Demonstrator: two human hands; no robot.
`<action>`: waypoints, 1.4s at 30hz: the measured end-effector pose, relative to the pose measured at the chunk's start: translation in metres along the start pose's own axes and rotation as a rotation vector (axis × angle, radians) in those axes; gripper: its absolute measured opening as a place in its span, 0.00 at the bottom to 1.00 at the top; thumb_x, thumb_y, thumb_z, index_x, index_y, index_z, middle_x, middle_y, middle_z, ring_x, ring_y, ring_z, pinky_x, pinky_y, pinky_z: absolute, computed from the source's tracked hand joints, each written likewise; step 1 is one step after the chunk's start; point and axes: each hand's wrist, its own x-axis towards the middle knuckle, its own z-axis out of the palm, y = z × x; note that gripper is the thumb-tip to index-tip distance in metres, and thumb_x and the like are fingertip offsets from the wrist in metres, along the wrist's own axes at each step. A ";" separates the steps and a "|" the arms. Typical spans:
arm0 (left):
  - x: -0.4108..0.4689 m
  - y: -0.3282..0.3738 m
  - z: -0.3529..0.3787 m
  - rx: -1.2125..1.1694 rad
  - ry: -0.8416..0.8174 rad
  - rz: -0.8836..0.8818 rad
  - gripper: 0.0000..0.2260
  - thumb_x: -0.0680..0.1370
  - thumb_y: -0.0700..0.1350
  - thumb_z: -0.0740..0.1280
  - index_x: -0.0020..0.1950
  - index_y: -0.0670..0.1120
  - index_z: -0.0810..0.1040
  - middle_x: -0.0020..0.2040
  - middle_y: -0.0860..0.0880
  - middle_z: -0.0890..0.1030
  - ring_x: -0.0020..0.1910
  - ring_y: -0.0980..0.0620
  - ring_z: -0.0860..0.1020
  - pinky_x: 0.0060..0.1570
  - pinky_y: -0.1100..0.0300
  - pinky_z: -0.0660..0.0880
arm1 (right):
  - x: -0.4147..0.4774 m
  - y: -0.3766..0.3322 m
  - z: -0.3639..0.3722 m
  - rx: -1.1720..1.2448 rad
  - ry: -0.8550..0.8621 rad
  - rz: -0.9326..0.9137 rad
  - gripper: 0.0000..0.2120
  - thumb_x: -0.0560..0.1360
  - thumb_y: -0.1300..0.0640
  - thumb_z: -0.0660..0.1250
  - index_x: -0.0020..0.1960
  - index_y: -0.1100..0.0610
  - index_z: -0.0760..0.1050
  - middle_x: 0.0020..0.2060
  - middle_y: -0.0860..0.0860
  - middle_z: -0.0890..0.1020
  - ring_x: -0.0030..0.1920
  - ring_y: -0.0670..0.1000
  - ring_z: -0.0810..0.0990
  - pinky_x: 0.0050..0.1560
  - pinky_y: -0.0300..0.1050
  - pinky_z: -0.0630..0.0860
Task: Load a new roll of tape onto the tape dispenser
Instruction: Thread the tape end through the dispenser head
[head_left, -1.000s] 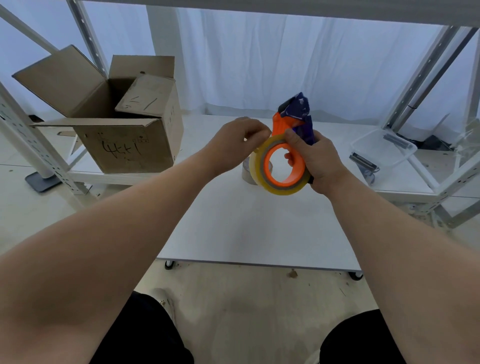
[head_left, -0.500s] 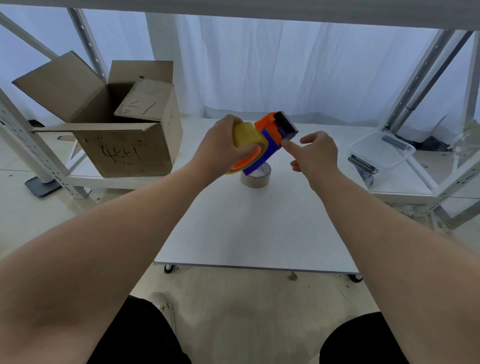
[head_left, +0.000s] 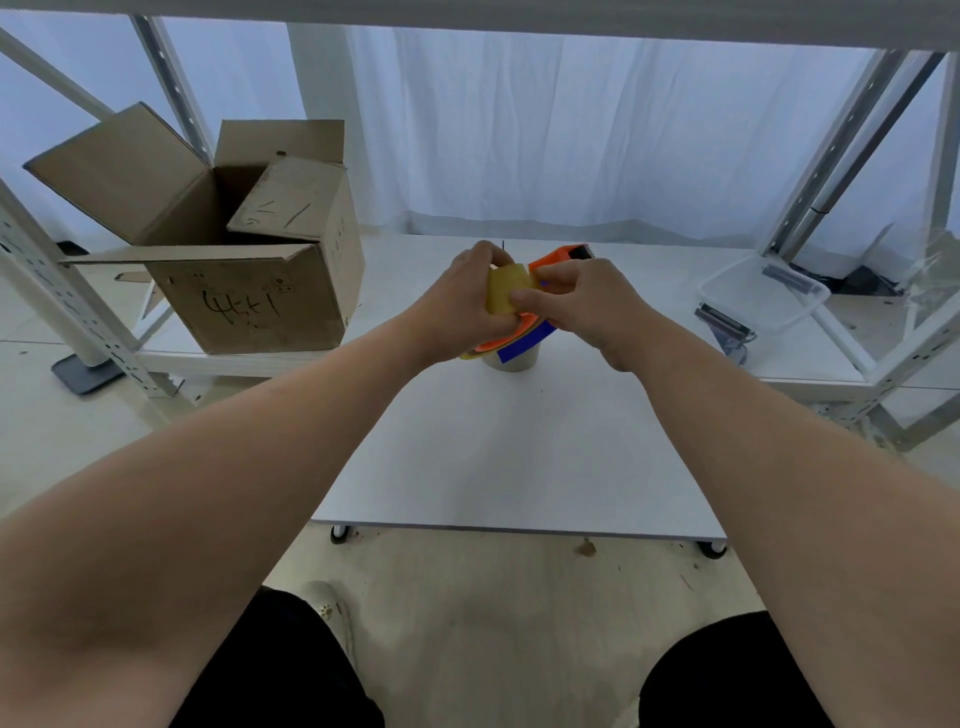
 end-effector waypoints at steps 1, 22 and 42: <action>0.000 0.000 0.000 0.010 0.006 0.012 0.26 0.71 0.48 0.71 0.65 0.48 0.64 0.63 0.48 0.70 0.54 0.53 0.70 0.39 0.71 0.69 | -0.001 0.000 -0.001 0.028 -0.005 0.009 0.25 0.72 0.49 0.71 0.66 0.59 0.74 0.57 0.51 0.79 0.58 0.52 0.78 0.60 0.50 0.77; -0.005 -0.006 -0.010 0.207 0.035 0.111 0.25 0.70 0.51 0.72 0.65 0.48 0.71 0.61 0.49 0.76 0.55 0.53 0.72 0.49 0.62 0.66 | 0.005 0.005 0.006 -0.075 -0.004 -0.075 0.11 0.70 0.63 0.66 0.49 0.64 0.83 0.44 0.61 0.84 0.48 0.60 0.82 0.52 0.59 0.80; -0.006 -0.003 -0.014 0.293 0.048 0.130 0.25 0.70 0.52 0.72 0.65 0.46 0.72 0.60 0.47 0.77 0.57 0.50 0.74 0.48 0.62 0.66 | 0.005 0.004 0.004 -0.006 -0.031 -0.109 0.10 0.70 0.62 0.68 0.49 0.63 0.83 0.44 0.60 0.85 0.49 0.56 0.83 0.54 0.59 0.80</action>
